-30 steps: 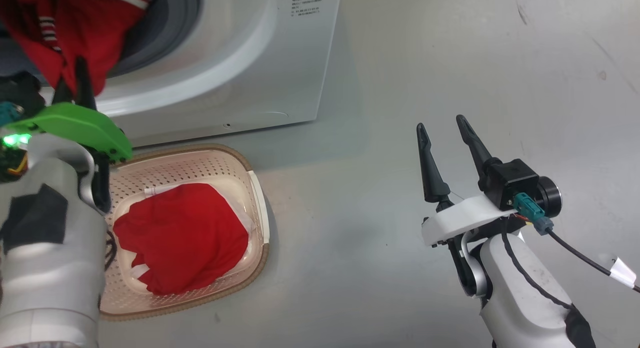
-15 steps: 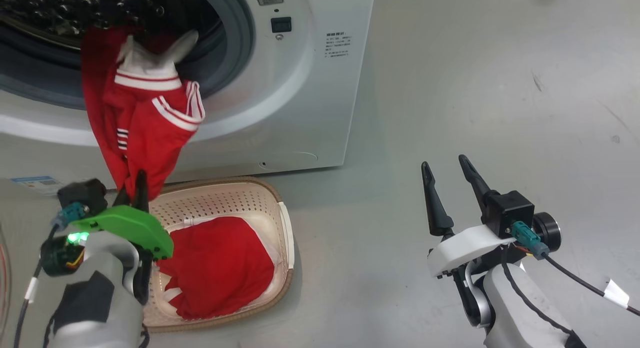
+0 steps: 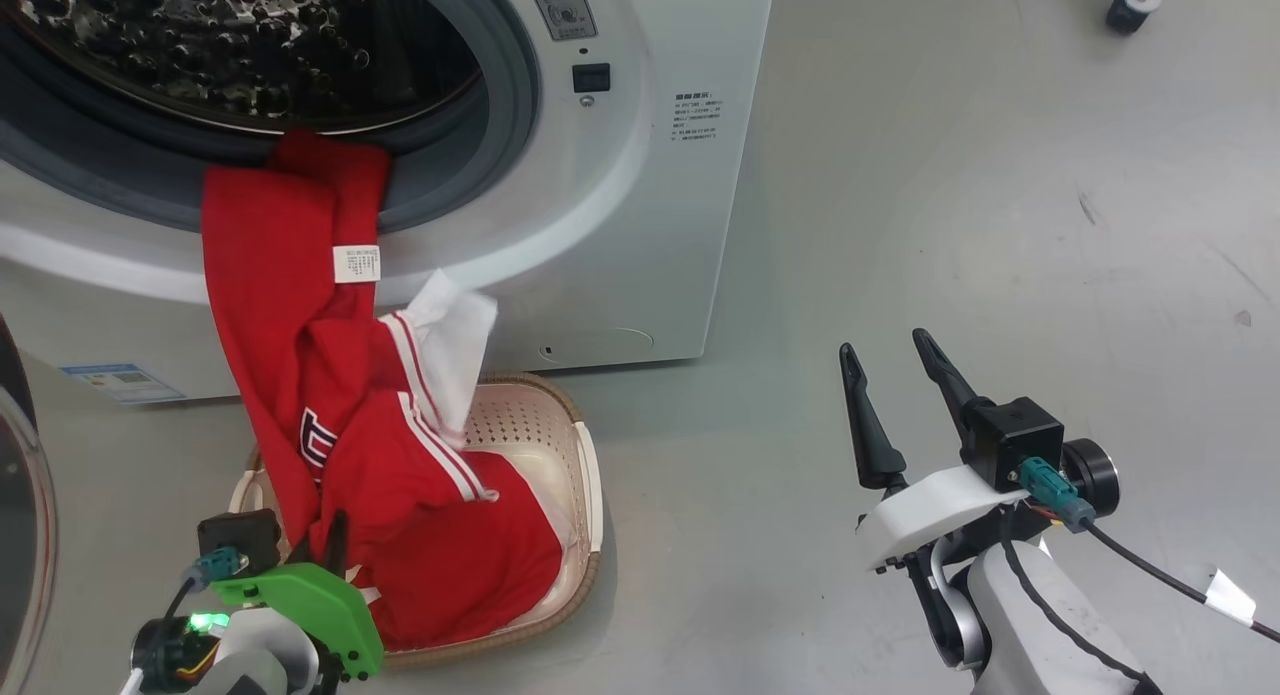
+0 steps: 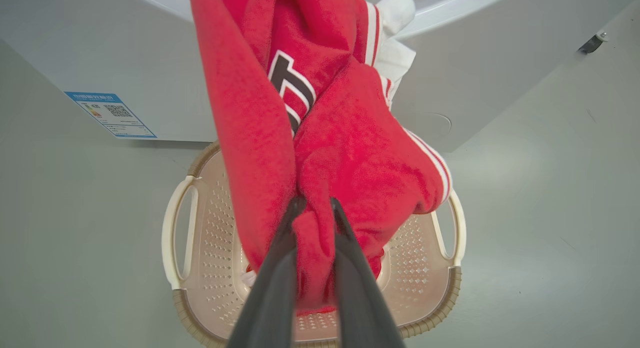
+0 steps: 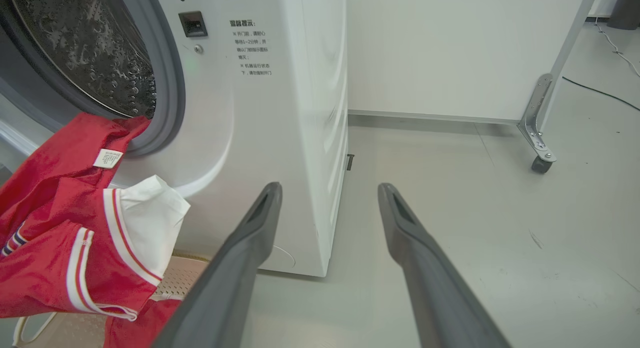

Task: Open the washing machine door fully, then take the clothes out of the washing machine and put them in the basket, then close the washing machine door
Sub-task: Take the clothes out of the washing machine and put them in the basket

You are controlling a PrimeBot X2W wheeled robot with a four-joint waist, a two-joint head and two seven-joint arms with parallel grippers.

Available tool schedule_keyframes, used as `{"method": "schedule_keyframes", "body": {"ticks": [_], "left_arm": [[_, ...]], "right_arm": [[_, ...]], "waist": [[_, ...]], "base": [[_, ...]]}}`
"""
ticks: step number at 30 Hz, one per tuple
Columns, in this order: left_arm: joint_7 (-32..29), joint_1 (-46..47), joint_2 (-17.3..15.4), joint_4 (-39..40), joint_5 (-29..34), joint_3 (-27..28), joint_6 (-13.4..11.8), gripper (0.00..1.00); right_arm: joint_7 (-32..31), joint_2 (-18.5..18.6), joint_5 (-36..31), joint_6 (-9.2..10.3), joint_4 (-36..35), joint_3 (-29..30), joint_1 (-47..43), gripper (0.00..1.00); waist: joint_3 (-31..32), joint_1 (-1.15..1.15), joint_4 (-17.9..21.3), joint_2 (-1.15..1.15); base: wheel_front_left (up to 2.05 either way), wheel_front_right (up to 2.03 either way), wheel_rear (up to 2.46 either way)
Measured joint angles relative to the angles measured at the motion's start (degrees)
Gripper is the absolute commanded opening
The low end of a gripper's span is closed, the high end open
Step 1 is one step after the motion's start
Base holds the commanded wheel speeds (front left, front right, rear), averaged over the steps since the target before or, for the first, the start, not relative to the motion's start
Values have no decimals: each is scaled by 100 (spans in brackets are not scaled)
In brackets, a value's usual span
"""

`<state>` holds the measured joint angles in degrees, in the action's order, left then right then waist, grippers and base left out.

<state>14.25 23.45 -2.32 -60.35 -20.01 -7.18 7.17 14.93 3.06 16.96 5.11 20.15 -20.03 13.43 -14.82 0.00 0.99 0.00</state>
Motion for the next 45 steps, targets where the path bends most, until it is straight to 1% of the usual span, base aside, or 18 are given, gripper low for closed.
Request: {"method": "schedule_keyframes", "body": {"ticks": [5, 10, 17, 20, 25, 28, 34, 36, 38, 44, 45], "left_arm": [[-16, -33, 19, -131, 2, -187, 2, 0], [-255, -83, 22, -334, 56, -394, 2, 0], [-309, -94, 38, -354, -1, -419, 2, 0], [-305, 29, 38, -302, -21, -411, 2, 0], [-229, 508, 34, -83, -66, -393, 2, 0], [-178, 800, -57, 36, -65, -399, 2, 0], [-175, 1180, -400, 52, 19, -474, 2, 0], [-175, 1294, -425, 59, 18, -495, 2, 0], [-175, 1408, -426, 78, 18, -559, 2, 0], [-172, 1561, -419, 14, 14, -651, 3, 0], [-157, 1561, -402, -16, 11, -673, 3, 44]], "right_arm": [[0, 1, -71, 0, -32, 0, 2, 100], [0, 1, -175, 1, -105, 21, 17, 100], [0, 2, -286, 7, -268, 59, 144, 100], [0, 2, -321, 11, -350, 69, 215, 100], [0, 2, -352, 53, -489, 86, 313, 100], [0, 3, -350, 58, -573, 80, 386, 100], [0, 4, -330, 67, -788, -30, 521, 100], [0, 3, -316, 68, -851, -71, 583, 100], [0, 3, -297, 110, -922, -90, 659, 100], [0, 2, -294, 119, -1010, -44, 912, 100], [0, 8, -294, 130, -1009, -10, 932, 100]], "waist": [[-169, 0, 52, 0], [-409, 0, 112, 0], [-837, 0, 193, 0], [-1047, 0, 218, 0], [-1414, 0, 251, 0], [-1644, 0, 272, 0], [-2109, 0, 331, 0], [-2263, 0, 357, 0], [-2419, 0, 386, 0], [-2855, 1, 477, 0], [-2909, 1, 491, 0]], "base": [[0, 0, 0], [0, 0, 0], [0, 0, 0], [0, 0, 0], [0, 0, 0], [0, 0, 0], [0, 0, 0], [0, 0, 0], [0, 0, 0], [0, 0, 0], [0, 0, 0]]}}
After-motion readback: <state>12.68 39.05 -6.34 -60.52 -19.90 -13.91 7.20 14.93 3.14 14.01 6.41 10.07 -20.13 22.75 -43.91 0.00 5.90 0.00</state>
